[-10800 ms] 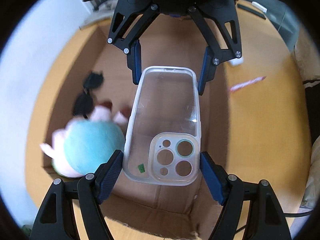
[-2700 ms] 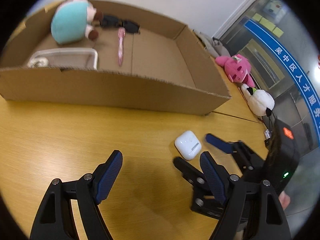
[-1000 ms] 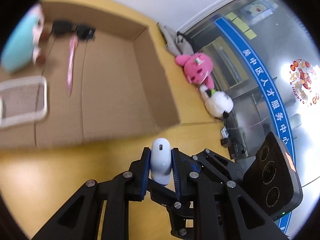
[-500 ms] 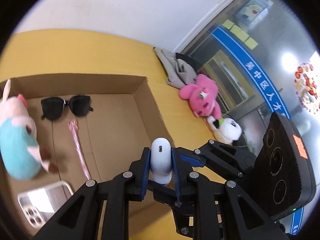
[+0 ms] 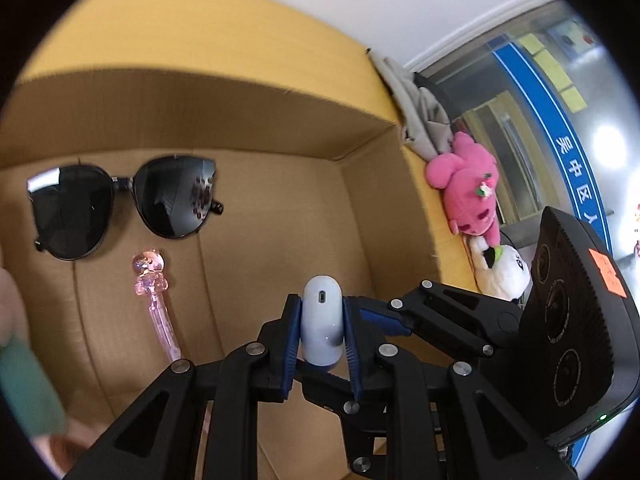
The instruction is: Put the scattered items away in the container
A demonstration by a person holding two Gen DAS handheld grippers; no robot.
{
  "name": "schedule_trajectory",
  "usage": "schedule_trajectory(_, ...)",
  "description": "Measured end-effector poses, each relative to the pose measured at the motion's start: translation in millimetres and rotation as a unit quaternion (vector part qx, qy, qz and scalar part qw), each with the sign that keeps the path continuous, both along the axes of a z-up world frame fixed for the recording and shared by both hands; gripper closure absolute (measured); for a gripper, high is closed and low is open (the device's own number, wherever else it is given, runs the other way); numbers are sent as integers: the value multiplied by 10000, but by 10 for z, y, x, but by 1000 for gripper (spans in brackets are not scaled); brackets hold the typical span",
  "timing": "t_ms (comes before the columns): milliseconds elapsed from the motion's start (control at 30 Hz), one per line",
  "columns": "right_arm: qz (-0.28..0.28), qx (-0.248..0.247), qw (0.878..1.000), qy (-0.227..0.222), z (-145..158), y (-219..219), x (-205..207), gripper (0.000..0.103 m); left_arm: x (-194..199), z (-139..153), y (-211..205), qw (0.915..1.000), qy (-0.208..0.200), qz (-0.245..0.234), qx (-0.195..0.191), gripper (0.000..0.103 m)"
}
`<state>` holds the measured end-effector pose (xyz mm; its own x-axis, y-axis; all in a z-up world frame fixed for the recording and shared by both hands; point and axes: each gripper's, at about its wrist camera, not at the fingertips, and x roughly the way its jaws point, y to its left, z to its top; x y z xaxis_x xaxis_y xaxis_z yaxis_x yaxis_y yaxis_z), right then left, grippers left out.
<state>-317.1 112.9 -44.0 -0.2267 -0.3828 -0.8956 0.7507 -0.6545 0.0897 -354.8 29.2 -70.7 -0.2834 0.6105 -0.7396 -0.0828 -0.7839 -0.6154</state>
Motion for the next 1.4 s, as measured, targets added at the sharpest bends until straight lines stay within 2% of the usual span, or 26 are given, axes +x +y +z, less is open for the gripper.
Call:
schedule_trajectory(200,-78,378,9990,-226,-291,-72,-118,59,-104,-325,-15,9991,-405,52,113,83)
schedule_trajectory(367,-136,506,9982,-293,-389,-78,-151,60,-118,-416,-32,9986,-505,35,167,83)
schedule_trajectory(467,-136,587,9977,-299,-391,-85,-158,60,-118,-403,-63,9988,-447,163,-125,72)
schedule_trajectory(600,-224,620,9974,-284,-383,-64,-146,60,-92,-322,-124,9987,-302,303,-288,56)
schedule_trajectory(633,-250,608,9974,-292,-380,-55,-144,59,-76,-294,-134,9986,-271,315,-340,56)
schedule_trajectory(733,-293,603,9974,-245,-346,-19,-104,35,-4,-172,-165,9979,-121,326,-539,56)
schedule_trajectory(800,-337,570,9976,-196,-293,13,-62,14,73,-58,-182,9967,9,355,-726,56)
schedule_trajectory(867,-384,407,9983,-162,-181,69,28,6,226,142,-204,9905,230,481,-1264,56)
schedule_trajectory(900,-405,302,9986,-128,-115,106,87,6,361,298,-208,9834,443,595,-1653,56)
schedule_trajectory(967,-506,42,9987,24,49,214,252,5,697,630,-216,9695,980,770,-2112,56)
schedule_trajectory(1000,-596,-68,9981,154,136,278,351,3,856,766,-227,9643,1206,837,-2202,55)
schedule_trajectory(1067,-850,-343,9944,522,339,444,629,0,1241,1022,-252,9520,1666,1032,-2353,44)
schedule_trajectory(1133,-1036,-581,9897,802,484,596,958,0,1782,1253,-289,9303,2241,1396,-2546,22)
schedule_trajectory(1167,-1089,-683,9876,899,539,608,1120,0,2008,1313,-294,9206,2450,1551,-2616,22)
schedule_trajectory(1267,-1217,-910,9817,1151,629,698,1525,0,2504,1362,-236,9007,2743,1834,-2825,22)
schedule_trajectory(1333,-1238,-947,9787,1333,595,720,1727,0,2675,1312,-224,9000,2728,1974,-2768,22)
schedule_trajectory(1400,-1313,-916,9779,1348,525,660,1748,0,2749,1173,-210,9114,2570,1804,-2661,21)
